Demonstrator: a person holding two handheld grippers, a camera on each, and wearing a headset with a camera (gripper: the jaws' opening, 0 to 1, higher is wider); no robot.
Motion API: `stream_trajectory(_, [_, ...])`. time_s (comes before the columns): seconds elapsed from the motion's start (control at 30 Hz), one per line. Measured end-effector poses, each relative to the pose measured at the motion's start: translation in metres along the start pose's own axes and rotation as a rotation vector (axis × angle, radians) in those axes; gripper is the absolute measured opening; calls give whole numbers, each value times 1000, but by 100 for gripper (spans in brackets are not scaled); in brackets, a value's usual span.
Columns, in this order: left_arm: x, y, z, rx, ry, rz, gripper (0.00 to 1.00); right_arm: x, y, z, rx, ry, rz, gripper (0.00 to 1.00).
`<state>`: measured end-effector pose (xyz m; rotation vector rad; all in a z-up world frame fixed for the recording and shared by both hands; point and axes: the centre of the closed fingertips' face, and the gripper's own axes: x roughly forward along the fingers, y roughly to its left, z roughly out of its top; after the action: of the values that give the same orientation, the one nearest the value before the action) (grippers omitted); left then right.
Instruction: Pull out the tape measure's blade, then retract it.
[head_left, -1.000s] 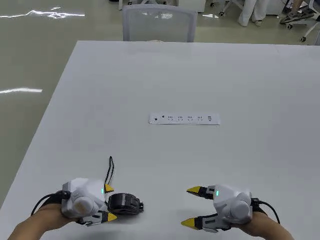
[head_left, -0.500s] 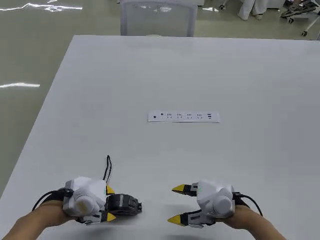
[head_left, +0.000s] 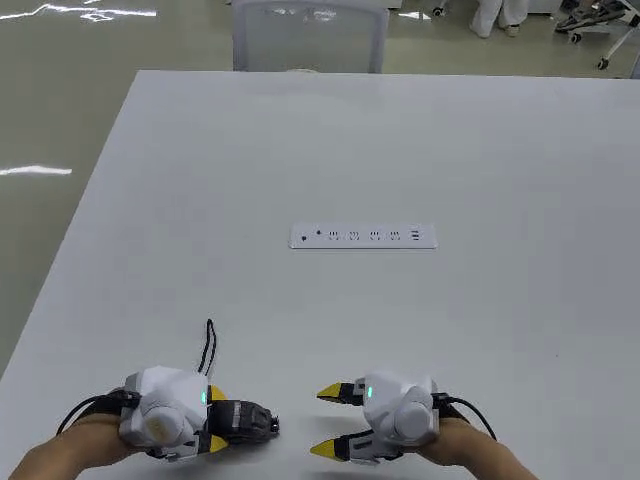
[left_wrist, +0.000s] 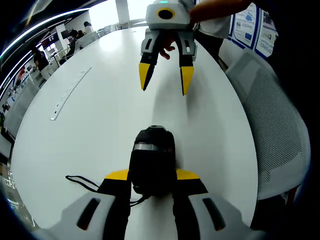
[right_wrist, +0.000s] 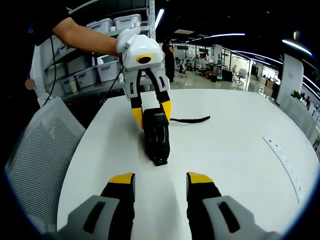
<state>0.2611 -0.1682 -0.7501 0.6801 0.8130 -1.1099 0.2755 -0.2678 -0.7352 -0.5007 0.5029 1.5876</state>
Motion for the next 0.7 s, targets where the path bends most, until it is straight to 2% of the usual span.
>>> stream_trajectory(0.37, [0, 0, 0, 24, -24, 11, 27, 25, 1, 0, -28, 9, 38, 34])
stream_trajectory(0.7, [0, 0, 0, 36, -42, 2, 26, 49, 12, -2, -79, 31, 84, 29])
